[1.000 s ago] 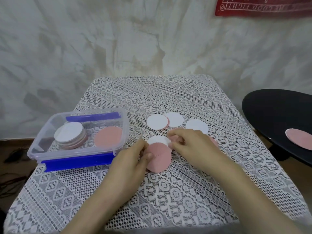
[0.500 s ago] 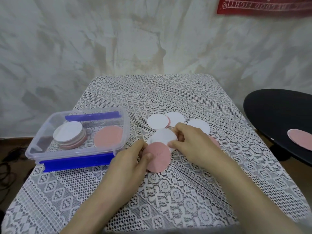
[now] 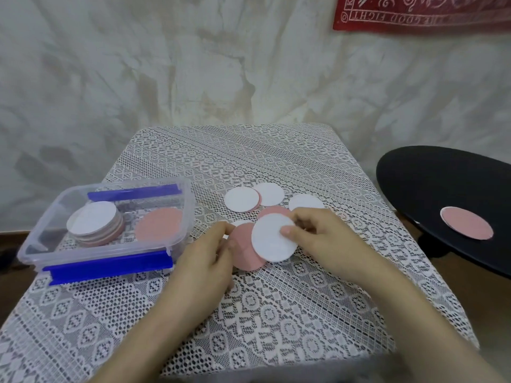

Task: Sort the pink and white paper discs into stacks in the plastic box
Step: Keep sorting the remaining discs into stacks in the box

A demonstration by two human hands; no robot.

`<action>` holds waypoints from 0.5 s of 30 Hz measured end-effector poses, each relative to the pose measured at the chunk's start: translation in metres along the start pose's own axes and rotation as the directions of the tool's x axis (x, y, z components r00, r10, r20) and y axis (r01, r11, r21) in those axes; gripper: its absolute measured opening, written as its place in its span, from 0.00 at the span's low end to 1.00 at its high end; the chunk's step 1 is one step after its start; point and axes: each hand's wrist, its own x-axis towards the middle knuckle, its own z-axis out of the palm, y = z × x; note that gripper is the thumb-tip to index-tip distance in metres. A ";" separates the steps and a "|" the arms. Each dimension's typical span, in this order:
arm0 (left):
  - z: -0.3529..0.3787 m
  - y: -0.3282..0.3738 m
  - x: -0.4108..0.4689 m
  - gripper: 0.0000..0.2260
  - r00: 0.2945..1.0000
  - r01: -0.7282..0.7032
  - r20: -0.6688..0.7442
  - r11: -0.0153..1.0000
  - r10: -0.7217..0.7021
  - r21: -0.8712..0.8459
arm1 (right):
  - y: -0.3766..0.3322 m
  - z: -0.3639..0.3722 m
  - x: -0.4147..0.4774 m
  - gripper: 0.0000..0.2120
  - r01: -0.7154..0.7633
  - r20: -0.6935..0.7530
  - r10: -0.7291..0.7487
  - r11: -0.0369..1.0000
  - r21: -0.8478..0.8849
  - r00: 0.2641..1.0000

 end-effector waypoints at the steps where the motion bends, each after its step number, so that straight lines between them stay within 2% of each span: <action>1: 0.001 0.001 0.001 0.11 1.000 0.005 0.015 1.000 -0.005 -0.028 | 0.001 0.002 0.000 0.05 0.010 0.000 -0.010 1.000 -0.016 1.000; 3: 0.003 0.005 0.001 0.11 0.999 0.001 0.051 0.997 0.003 -0.076 | 0.000 0.007 -0.001 0.04 0.005 -0.006 -0.006 0.999 -0.036 1.000; 6: 0.003 0.008 -0.004 0.06 0.997 -0.009 0.076 0.991 0.019 -0.133 | -0.008 0.015 0.003 0.10 0.004 0.018 -0.003 0.999 -0.039 1.000; 11: -0.008 -0.002 -0.008 0.04 0.999 -0.008 0.053 0.996 0.012 -0.089 | -0.018 0.026 0.013 0.17 0.023 0.041 -0.018 0.991 -0.131 0.999; 15: -0.015 -0.008 -0.011 0.06 1.000 0.010 0.028 0.999 -0.009 -0.044 | -0.019 0.027 0.023 0.06 -0.017 -0.020 0.012 0.971 -0.237 1.000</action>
